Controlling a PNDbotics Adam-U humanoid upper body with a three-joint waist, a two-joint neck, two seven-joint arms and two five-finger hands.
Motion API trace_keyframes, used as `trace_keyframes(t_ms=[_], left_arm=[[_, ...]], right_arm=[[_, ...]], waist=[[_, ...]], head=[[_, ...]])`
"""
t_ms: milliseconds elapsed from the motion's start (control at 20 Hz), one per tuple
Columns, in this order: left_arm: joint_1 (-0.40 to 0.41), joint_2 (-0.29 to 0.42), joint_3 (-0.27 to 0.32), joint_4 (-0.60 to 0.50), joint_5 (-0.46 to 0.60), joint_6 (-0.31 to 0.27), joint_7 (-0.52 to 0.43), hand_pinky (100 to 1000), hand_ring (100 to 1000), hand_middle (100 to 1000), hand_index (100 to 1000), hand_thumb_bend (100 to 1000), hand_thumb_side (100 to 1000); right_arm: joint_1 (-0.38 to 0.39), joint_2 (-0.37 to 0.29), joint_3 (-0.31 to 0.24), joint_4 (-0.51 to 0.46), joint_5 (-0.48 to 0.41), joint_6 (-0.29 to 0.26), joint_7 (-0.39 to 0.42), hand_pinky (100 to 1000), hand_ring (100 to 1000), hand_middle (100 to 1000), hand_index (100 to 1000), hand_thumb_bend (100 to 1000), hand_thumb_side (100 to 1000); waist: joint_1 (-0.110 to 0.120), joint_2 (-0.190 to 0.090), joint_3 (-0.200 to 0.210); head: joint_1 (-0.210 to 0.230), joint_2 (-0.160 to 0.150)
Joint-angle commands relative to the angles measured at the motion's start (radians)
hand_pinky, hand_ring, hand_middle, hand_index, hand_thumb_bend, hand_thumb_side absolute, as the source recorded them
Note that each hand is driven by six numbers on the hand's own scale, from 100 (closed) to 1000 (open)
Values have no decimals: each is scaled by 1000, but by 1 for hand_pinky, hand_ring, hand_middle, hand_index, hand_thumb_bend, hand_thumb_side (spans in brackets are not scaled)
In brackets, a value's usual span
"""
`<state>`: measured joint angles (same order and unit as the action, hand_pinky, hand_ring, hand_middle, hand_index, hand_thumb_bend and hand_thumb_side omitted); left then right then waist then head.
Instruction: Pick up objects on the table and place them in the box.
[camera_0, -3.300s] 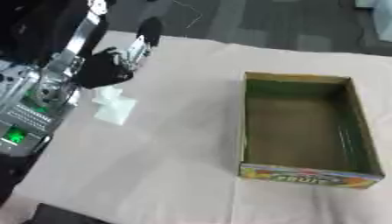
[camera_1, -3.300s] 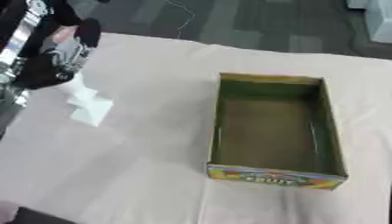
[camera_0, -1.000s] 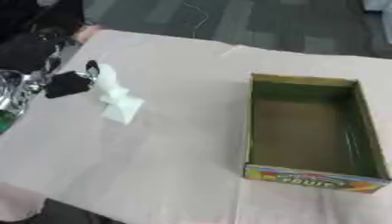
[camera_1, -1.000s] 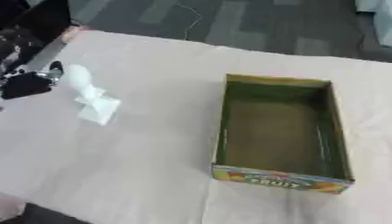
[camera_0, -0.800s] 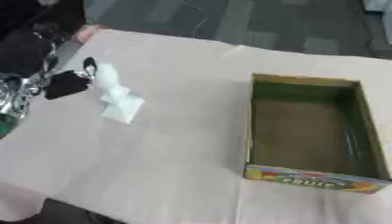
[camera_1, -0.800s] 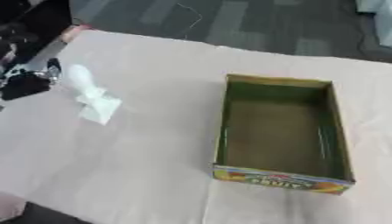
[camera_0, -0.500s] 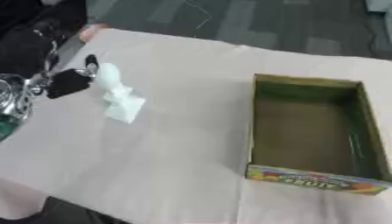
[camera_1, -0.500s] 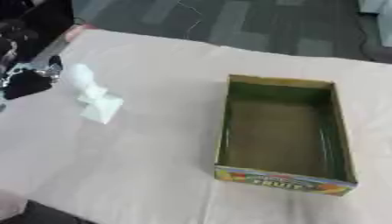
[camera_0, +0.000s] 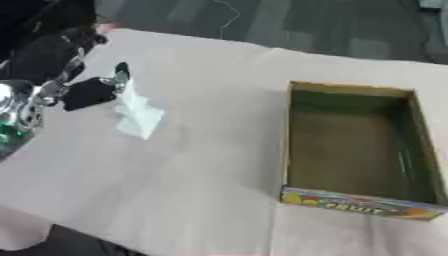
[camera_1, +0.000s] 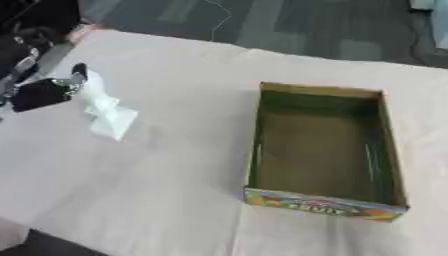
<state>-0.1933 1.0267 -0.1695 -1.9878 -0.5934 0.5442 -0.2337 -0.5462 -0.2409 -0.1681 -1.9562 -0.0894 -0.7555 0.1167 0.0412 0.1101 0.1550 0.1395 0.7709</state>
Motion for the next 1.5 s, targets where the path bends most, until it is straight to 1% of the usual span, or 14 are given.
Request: trace_keyframes(t_ms=[50, 250, 400, 500, 550, 850, 1050, 1200, 1300, 1350, 1450, 1500], left_arm=[[-27, 11, 3, 17, 21, -23, -20, 1000, 906, 964, 955, 120, 922], [-43, 11, 4, 70, -63, -20, -18, 1000, 920, 959, 943, 175, 898], [-43, 3, 8, 113, -116, -10, -21, 1000, 919, 960, 943, 166, 902], [-43, -2, 11, 136, -127, -8, -13, 1000, 918, 958, 942, 167, 892], [-42, -5, 11, 152, -133, -11, -4, 1000, 921, 957, 940, 181, 884], [-48, -24, 4, 263, -182, -60, 28, 1000, 928, 957, 940, 193, 889], [-52, -35, -4, 296, -193, -83, 41, 1000, 926, 959, 944, 185, 894], [-56, -37, -7, 273, -174, -102, 73, 1000, 898, 949, 942, 153, 893], [-58, -34, -6, 233, -119, -113, 110, 1000, 884, 951, 948, 123, 921], [-57, -30, -6, 210, -80, -121, 128, 1000, 881, 952, 949, 121, 935], [-58, -19, -5, 175, -14, -135, 159, 1000, 880, 952, 949, 131, 935], [-59, -12, -5, 163, 5, -144, 172, 1000, 886, 954, 951, 157, 931]], right_arm=[[-18, -13, -6, -11, -9, 1, 10, 435, 364, 389, 533, 100, 1000], [-18, -12, -7, -11, -14, 4, 17, 435, 364, 389, 533, 100, 1000], [-17, -14, -10, -8, -17, 3, 22, 436, 364, 389, 533, 100, 1000], [-16, -17, -12, -5, -19, 0, 25, 436, 364, 389, 533, 100, 1000], [-16, -21, -13, -2, -20, -2, 27, 436, 364, 389, 533, 100, 1000], [-15, -46, -25, 36, -30, -33, 49, 437, 365, 389, 534, 100, 1000], [-16, -54, -32, 62, -45, -54, 67, 437, 365, 389, 534, 100, 1000], [-17, -58, -35, 75, -55, -66, 79, 437, 365, 389, 533, 100, 1000], [-17, -59, -36, 79, -59, -69, 85, 437, 365, 389, 533, 100, 1000], [-17, -58, -36, 79, -61, -70, 86, 437, 365, 389, 533, 100, 1000], [-18, -56, -36, 78, -64, -70, 88, 437, 365, 389, 533, 100, 1000], [-19, -54, -35, 77, -64, -69, 89, 437, 365, 389, 533, 100, 1000]], waist=[[0, -6, -5], [-1, -3, -6], [-3, -2, -3], [-5, -2, 0], [-8, -1, 3], [-30, 11, 18], [-43, 16, 21], [-47, 16, 21], [-45, 15, 20], [-44, 14, 20], [-41, 13, 18], [-40, 13, 16]], head=[[-1, -1], [22, -1], [43, -1], [48, -1], [50, -1], [58, -1], [56, -1], [52, -1], [49, -1], [48, -1], [48, -1], [51, -1]])
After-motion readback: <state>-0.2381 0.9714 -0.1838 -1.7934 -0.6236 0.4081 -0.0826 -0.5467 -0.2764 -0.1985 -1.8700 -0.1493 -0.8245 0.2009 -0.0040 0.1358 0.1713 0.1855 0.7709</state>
